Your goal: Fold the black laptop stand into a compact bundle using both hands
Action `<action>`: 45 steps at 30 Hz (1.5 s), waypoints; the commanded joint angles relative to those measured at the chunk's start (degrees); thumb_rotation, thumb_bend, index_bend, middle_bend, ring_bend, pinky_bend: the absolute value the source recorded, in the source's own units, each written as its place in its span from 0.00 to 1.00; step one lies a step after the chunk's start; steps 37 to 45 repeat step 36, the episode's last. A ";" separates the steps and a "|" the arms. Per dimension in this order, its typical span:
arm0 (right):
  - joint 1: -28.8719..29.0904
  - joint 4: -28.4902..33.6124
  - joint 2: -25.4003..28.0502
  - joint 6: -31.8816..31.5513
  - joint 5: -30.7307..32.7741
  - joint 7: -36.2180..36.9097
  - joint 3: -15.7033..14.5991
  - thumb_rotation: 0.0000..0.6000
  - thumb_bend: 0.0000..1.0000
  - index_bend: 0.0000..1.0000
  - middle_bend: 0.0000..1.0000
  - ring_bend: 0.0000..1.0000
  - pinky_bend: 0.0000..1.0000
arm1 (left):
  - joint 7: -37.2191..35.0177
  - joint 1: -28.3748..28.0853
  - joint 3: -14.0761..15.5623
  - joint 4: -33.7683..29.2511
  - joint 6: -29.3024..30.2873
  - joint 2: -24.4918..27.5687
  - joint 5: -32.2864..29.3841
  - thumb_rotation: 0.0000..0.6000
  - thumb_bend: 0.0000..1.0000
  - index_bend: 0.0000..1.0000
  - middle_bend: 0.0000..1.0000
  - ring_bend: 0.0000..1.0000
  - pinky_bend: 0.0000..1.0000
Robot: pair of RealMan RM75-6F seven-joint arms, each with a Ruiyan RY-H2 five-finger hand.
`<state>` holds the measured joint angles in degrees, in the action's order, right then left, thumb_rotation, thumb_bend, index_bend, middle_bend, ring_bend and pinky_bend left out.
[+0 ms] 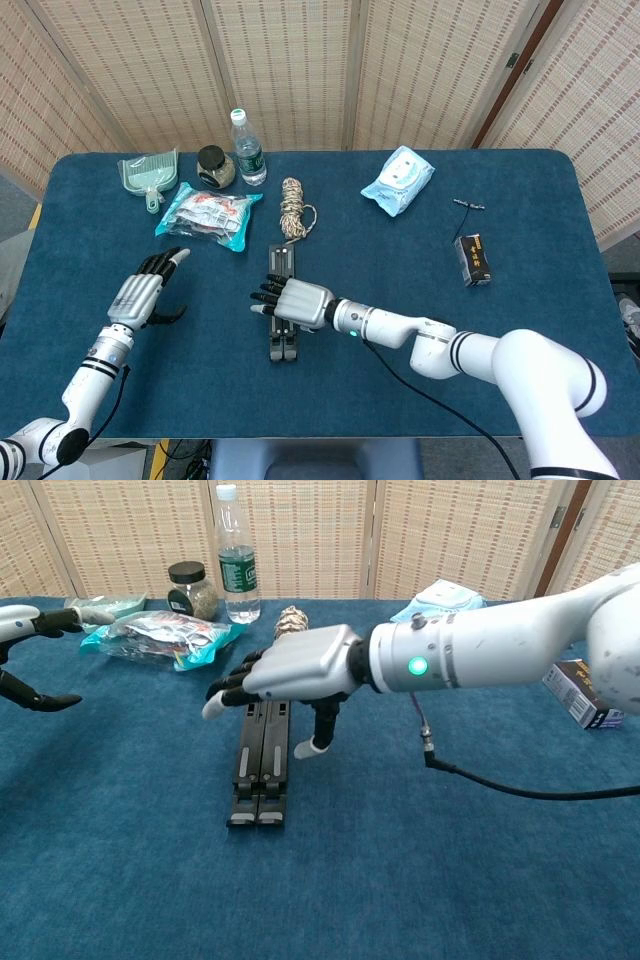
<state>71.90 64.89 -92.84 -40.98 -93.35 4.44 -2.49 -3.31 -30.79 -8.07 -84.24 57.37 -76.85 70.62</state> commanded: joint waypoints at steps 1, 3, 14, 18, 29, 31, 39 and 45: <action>-6.42 9.06 7.66 -4.42 6.28 -9.01 2.31 1.00 0.21 0.00 0.00 0.00 0.00 | 0.50 0.58 0.34 -0.92 0.50 0.91 0.01 1.00 0.30 0.02 0.00 0.00 0.00; -9.88 13.89 11.65 -7.02 9.66 -14.19 2.55 1.00 0.21 0.00 0.00 0.00 0.00 | 1.07 1.07 0.59 -1.66 1.19 1.73 0.21 1.00 0.30 0.02 0.00 0.00 0.00; -30.80 32.39 27.82 -30.05 18.43 -30.76 -0.92 1.00 0.13 0.00 0.00 0.00 0.00 | 4.21 7.96 1.46 -3.58 14.31 4.82 3.23 1.00 0.30 0.02 0.00 0.00 0.00; -37.64 35.59 30.74 -36.12 18.87 -30.33 -2.83 1.00 0.10 0.00 0.00 0.00 0.00 | 6.44 11.09 2.79 -5.22 18.59 6.28 4.29 1.00 0.30 0.02 0.00 0.00 0.00; -53.89 37.62 33.55 -50.83 16.55 -26.04 -5.32 1.00 0.10 0.00 0.00 0.00 0.00 | 9.57 20.98 6.41 -10.77 30.58 9.74 7.10 1.00 0.30 0.02 0.00 0.00 0.00; -55.82 37.51 33.36 -52.35 15.93 -26.36 -5.56 1.00 0.10 0.00 0.00 0.00 0.00 | 9.97 22.28 7.12 -11.36 31.85 9.84 7.78 1.00 0.30 0.02 0.00 0.00 0.00; -59.29 37.66 32.96 -53.87 14.55 -25.89 -5.42 1.00 0.10 0.00 0.00 0.00 0.00 | 11.15 24.76 8.29 -12.51 34.06 9.71 9.41 1.00 0.30 0.02 0.00 0.00 0.00; -59.29 37.66 32.96 -53.87 14.55 -25.89 -5.42 1.00 0.10 0.00 0.00 0.00 0.00 | 11.15 24.76 8.29 -12.51 34.06 9.71 9.41 1.00 0.30 0.02 0.00 0.00 0.00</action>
